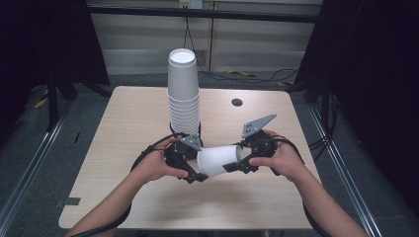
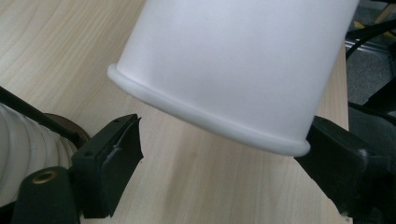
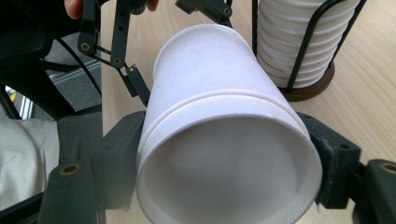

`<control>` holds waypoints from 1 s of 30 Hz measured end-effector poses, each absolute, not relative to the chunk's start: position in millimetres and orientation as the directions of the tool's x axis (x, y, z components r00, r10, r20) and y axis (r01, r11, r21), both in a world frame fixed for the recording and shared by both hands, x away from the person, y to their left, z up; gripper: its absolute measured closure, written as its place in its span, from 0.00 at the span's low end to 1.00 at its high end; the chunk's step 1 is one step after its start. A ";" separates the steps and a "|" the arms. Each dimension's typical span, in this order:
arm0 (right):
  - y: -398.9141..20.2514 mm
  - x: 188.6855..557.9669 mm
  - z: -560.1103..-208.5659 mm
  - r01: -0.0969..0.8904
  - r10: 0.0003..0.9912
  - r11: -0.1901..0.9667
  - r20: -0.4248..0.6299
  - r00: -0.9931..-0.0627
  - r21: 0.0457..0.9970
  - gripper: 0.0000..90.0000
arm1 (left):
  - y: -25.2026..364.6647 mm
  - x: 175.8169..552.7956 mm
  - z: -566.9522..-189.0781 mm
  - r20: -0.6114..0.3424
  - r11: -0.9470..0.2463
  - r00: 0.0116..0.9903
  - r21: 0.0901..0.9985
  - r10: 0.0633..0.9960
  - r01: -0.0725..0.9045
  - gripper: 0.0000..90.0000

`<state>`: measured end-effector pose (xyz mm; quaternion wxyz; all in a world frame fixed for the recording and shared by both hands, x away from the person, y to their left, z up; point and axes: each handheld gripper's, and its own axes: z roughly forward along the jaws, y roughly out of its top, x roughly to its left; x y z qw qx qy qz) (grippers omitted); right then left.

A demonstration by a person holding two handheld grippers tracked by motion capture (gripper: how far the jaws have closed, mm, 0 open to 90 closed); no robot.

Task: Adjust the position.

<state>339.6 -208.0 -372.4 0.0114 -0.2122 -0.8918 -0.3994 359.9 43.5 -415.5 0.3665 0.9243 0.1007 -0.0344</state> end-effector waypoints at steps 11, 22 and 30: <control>-205.8 339.8 -372.2 0.383 0.348 0.587 0.205 -0.915 0.713 0.27 | 44.9 361.1 -413.0 -0.121 -0.705 0.982 0.684 0.145 0.189 0.09; -206.0 340.5 -373.8 0.379 0.327 0.575 0.221 -0.919 0.725 0.27 | 46.9 362.7 -413.1 -0.114 -0.680 0.984 0.712 0.133 0.175 0.03; -204.2 341.5 -374.9 0.382 0.320 0.575 0.231 -0.919 0.724 0.27 | 46.5 363.4 -412.3 -0.095 -0.680 0.989 0.718 0.116 0.149 0.02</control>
